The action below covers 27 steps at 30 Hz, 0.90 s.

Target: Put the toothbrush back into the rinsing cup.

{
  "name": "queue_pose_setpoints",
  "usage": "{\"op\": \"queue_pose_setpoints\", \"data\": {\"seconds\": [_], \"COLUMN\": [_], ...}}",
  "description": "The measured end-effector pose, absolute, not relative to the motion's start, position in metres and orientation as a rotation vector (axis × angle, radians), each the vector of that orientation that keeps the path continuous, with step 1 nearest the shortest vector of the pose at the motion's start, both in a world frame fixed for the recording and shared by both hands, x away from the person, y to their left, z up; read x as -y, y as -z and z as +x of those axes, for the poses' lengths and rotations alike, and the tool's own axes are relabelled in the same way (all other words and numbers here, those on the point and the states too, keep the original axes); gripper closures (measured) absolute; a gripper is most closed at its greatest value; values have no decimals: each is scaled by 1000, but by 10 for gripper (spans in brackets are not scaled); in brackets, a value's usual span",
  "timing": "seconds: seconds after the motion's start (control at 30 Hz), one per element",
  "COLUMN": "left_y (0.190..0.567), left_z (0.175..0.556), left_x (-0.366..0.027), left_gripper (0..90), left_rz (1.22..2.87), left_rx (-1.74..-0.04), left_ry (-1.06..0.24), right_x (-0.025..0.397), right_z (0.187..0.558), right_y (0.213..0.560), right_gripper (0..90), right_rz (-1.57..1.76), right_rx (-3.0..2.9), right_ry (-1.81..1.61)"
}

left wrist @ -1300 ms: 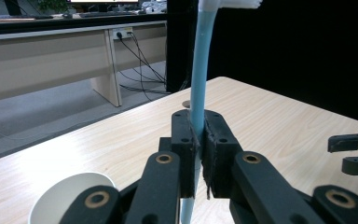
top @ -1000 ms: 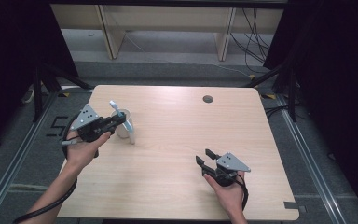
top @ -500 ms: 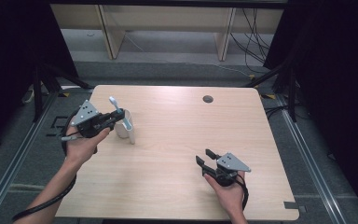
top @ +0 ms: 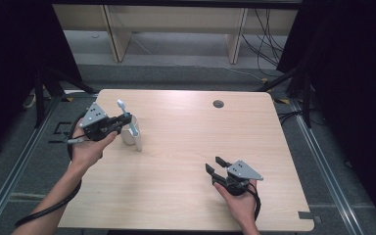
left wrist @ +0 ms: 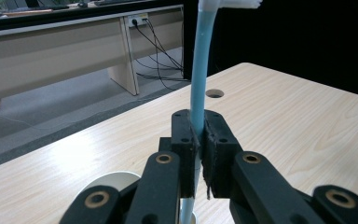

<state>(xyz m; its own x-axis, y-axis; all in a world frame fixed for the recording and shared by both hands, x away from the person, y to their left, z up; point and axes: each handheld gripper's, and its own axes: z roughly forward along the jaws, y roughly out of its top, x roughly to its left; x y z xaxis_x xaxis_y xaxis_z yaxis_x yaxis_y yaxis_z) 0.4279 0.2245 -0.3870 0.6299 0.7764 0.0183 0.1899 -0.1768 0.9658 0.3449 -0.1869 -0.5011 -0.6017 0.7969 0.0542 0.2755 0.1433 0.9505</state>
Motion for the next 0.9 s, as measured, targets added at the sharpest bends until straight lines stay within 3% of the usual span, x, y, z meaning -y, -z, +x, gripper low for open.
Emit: {"op": "queue_pose_setpoints", "data": {"seconds": [0.9], "left_y": [419], "left_z": [445], "left_x": [-212], "left_gripper": [834], "left_rz": [1745], "left_rx": [-851], "left_ry": [-595], "right_x": [186], "right_z": [345], "right_y": [502], "right_gripper": [506], "right_rz": [1018], "right_rx": [-1954], "right_ry": [-1470]}}
